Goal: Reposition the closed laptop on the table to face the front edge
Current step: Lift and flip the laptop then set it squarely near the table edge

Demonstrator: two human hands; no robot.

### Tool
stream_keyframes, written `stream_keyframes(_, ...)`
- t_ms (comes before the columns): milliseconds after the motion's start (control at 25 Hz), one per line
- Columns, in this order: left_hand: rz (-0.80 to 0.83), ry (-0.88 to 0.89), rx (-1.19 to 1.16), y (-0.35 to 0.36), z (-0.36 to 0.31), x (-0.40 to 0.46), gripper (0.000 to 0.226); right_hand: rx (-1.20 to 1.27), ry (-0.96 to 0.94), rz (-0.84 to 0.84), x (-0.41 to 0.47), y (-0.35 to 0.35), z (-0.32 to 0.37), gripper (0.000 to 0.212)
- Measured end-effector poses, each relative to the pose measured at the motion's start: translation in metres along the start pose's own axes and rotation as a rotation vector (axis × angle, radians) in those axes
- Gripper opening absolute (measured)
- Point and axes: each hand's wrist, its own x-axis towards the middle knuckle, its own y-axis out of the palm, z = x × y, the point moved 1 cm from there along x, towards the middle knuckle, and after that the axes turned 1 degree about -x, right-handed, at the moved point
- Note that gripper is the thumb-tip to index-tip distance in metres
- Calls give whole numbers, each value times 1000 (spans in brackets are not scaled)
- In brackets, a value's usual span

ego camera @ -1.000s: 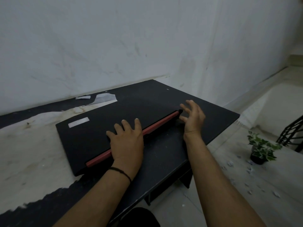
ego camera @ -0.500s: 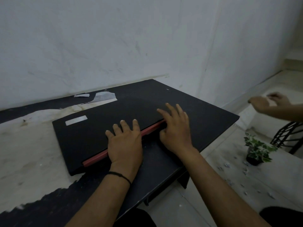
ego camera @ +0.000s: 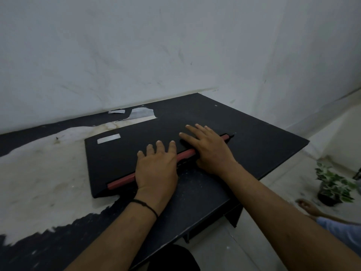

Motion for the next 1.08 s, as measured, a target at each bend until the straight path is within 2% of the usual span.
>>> stream_keyframes(160, -21, 10, 34, -7, 10, -6, 77, 4, -3, 25, -3, 0, 2, 76)
stream_keyframes(320, 24, -88, 110, -9, 32, -16, 85, -33, -38, -12, -4, -3, 5, 78)
stream_keyframes(600, 63, -44, 140, -17, 49, -18, 82, -23, 30, 15, 1, -6, 25, 74)
stream_keyframes(840, 54, -75, 187, -35, 90, -51, 87, 27, -41, -161, 0, -13, 76, 64)
stream_keyframes(1080, 64, -158, 232, -55, 166, -105, 86, 90, -134, -163, 10, -19, 165, 65)
